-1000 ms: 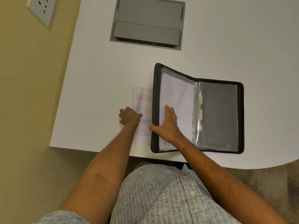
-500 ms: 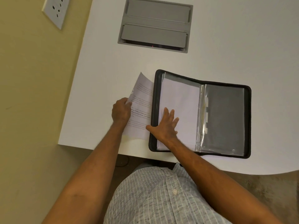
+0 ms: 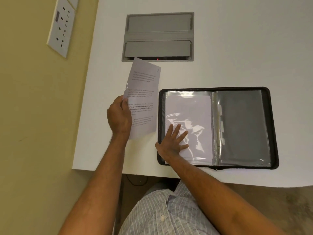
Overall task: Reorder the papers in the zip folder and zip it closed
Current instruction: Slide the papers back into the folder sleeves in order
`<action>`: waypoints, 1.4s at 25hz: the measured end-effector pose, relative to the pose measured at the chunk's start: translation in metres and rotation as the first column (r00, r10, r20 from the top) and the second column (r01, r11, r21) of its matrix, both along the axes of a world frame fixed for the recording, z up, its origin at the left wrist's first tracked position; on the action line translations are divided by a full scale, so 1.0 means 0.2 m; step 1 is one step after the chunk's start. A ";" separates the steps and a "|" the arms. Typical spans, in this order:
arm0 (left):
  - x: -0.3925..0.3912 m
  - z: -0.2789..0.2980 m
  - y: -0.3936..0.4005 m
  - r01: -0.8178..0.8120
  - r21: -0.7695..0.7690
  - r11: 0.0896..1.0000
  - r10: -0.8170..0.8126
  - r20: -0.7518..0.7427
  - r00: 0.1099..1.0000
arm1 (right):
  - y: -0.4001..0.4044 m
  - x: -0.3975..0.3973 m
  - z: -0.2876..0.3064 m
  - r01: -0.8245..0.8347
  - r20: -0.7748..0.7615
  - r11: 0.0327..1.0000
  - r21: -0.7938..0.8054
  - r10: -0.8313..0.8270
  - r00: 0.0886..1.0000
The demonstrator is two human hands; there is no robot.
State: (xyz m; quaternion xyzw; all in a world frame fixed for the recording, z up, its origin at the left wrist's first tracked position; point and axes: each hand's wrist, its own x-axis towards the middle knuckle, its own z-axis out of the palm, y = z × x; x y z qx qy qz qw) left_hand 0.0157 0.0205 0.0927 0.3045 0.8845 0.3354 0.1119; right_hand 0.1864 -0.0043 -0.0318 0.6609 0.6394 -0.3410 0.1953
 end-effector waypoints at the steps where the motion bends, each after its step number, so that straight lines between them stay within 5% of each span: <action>1: 0.01 0.03 0.02 0.008 0.025 1.000 -0.008 0.005 1.000 | 0.01 0.01 0.01 0.012 -0.020 1.000 -0.010 -0.012 1.000; 5: 0.09 0.07 0.15 0.056 0.120 0.991 -0.083 0.240 0.967 | 0.16 0.17 0.07 0.191 -0.268 0.981 0.020 -0.179 0.947; 6: 0.12 0.06 0.19 0.038 0.150 0.988 -0.091 0.365 0.926 | 0.23 0.24 0.11 0.331 -0.394 0.943 -0.017 -0.311 0.865; 9: 0.26 0.02 0.31 -0.031 0.180 0.983 -0.094 0.647 0.756 | 0.49 0.50 0.25 0.700 -0.598 0.650 -0.297 -0.698 0.394; 12: 0.45 -0.01 0.41 -0.015 0.175 0.984 -0.121 0.734 0.668 | 0.68 0.81 0.42 0.756 -0.659 0.474 -0.451 -0.749 0.076; 15: 0.66 -0.07 0.52 0.047 0.148 0.988 -0.147 0.788 0.598 | 0.80 1.09 0.51 0.694 -0.658 0.413 -0.589 -0.744 -0.117; 17: 0.79 -0.12 0.57 0.105 0.110 0.988 -0.151 0.812 0.564 | 0.84 1.24 0.51 0.670 -0.676 0.479 -0.567 -0.736 -0.046; 20: 0.99 -0.20 0.63 0.160 0.080 0.984 -0.155 0.827 0.540 | 0.84 1.40 0.44 0.659 -0.704 0.640 -0.395 -0.672 0.230; 27: 1.34 -0.41 0.66 0.125 -0.018 0.992 -0.059 0.814 0.579 | 0.72 1.70 0.21 0.628 -0.572 0.778 0.002 -0.515 0.639; 31: 1.38 -0.51 0.62 0.110 -0.128 0.986 0.029 0.767 0.641 | 0.57 1.85 -0.01 0.186 -0.138 0.949 0.256 -0.154 0.978; 35: 1.39 -0.55 0.56 0.072 -0.192 0.979 0.093 0.731 0.676 | 0.51 1.92 -0.12 -0.091 0.087 0.940 0.330 0.066 0.994</action>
